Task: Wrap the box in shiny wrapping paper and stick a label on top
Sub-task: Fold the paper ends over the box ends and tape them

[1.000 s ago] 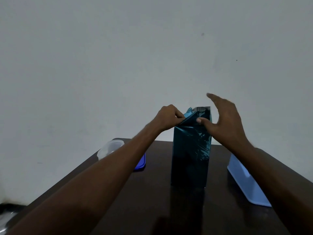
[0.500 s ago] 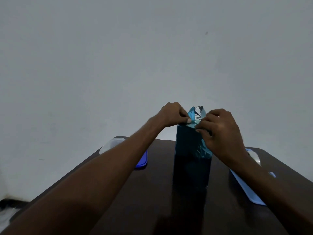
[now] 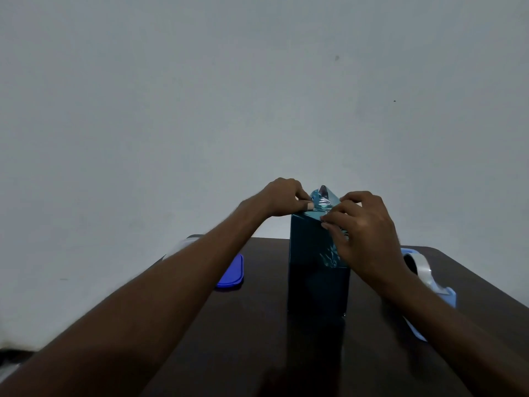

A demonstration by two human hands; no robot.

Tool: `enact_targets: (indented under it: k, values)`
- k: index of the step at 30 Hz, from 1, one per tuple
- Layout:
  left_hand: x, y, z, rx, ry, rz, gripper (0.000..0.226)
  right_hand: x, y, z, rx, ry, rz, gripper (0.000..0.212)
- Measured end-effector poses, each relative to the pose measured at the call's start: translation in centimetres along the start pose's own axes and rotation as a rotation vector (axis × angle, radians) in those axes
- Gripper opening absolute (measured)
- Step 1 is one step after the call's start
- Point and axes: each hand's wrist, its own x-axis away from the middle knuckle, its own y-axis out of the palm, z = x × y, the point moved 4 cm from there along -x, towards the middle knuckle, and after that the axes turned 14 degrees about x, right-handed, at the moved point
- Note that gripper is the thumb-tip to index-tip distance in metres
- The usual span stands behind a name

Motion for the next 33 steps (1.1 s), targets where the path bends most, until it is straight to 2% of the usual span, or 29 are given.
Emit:
enact_targets:
  k: [10,13,15,17,19,21,23,25,27,33]
  values:
    - [0.0,-1.3,0.9,0.181,-0.146,-0.259,0.042,0.3,0.0,0.1,0.011,0.004,0.002,0.01]
    - [-0.4,-1.3,1.1,0.183,-0.129,-0.264,0.042,0.2,-0.1,0.2,0.015,-0.004,0.019,0.01]
    - [-0.6,-1.2,1.1,0.199,-0.136,-0.261,0.042,0.3,-0.6,0.3,-0.049,0.03,0.055,0.019]
    - [-0.6,-1.3,1.1,0.22,-0.17,-0.284,0.044,0.6,-1.3,0.6,-0.138,0.131,0.119,0.03]
    - [-0.6,-1.3,1.4,0.221,-0.203,-0.308,0.047,0.8,-1.7,1.5,-0.233,0.333,0.151,0.031]
    - [-0.7,-1.2,1.7,0.231,-0.233,-0.314,0.048,1.2,-0.3,3.5,-0.287,0.584,0.047,0.027]
    - [-0.8,-1.1,2.0,0.247,-0.258,-0.321,0.048,1.7,1.8,5.2,-0.377,0.775,-0.165,0.024]
    - [-0.8,-0.8,2.4,0.249,-0.268,-0.329,0.048,2.0,3.3,5.8,-0.572,0.87,-0.297,0.025]
    - [-0.9,-0.5,2.7,0.236,-0.264,-0.32,0.05,2.0,3.9,6.0,-0.718,0.94,-0.361,0.027]
    - [-1.1,0.0,3.0,0.265,-0.237,-0.284,0.047,2.0,4.5,6.9,-0.748,1.011,-0.376,0.024]
